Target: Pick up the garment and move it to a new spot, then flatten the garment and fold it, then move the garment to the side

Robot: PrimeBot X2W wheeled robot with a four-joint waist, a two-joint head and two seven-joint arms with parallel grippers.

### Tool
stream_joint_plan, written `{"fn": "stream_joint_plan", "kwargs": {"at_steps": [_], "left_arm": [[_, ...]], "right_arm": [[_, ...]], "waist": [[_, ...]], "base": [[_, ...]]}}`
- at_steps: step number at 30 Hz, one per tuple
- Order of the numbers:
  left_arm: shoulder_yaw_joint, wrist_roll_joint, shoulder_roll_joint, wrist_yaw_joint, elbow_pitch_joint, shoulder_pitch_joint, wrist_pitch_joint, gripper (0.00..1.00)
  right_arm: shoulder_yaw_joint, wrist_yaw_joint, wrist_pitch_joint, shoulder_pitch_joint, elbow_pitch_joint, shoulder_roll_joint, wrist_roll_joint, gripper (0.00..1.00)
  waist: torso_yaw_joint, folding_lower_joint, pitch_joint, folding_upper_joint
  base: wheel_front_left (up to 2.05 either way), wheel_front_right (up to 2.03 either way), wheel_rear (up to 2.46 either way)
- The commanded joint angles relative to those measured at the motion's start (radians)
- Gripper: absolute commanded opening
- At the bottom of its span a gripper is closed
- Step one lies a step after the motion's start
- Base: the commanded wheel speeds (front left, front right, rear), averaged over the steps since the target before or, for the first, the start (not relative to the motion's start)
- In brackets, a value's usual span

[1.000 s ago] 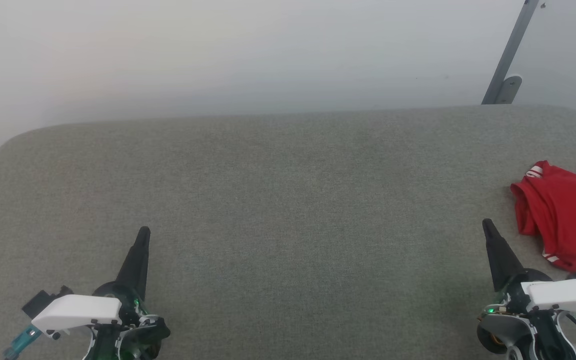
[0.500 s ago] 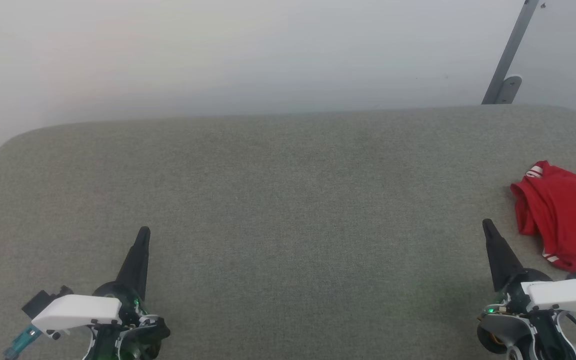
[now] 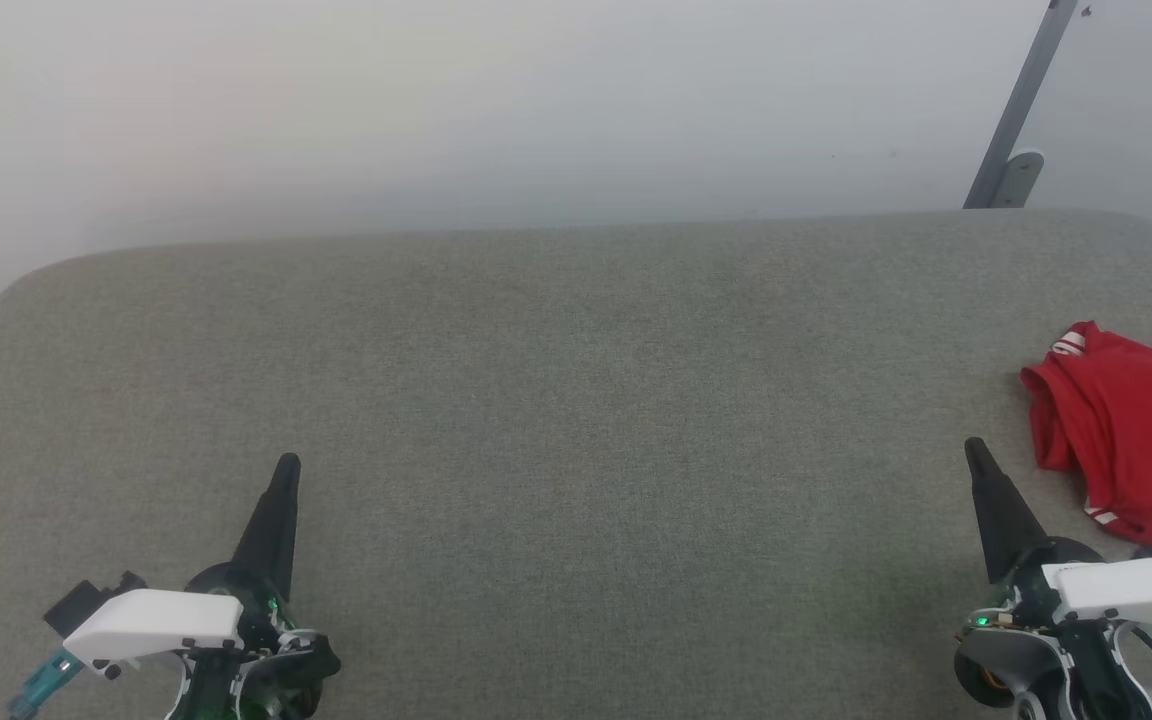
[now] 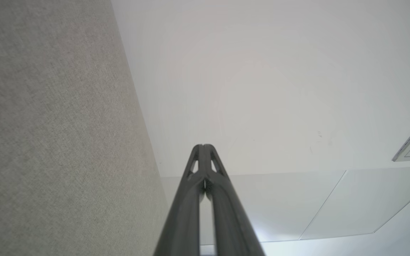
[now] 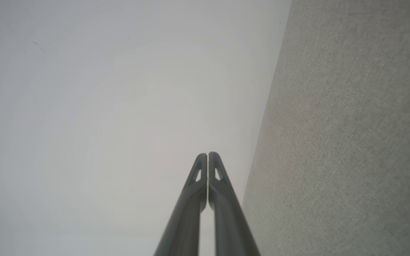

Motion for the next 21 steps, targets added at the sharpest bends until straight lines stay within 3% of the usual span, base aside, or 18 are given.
{"fn": "stream_joint_plan", "kwargs": {"at_steps": [1, 21], "left_arm": [[0.003, -0.004, -0.002, -0.005, -0.001, -0.010, 0.003, 0.00], [0.002, -0.004, -0.002, -0.005, -0.001, -0.010, 0.003, 0.00]], "right_arm": [[-0.001, 0.000, 0.003, -0.005, -0.004, 0.004, 0.004, 0.00], [-0.001, 0.000, 0.003, -0.005, -0.004, 0.004, 0.004, 0.00]], "waist": [[0.000, 0.0000, 0.000, 0.0000], [0.000, 0.0000, 0.000, 0.0000]], "base": [[0.00, 0.00, 0.00], [0.00, 0.00, 0.00]]}}
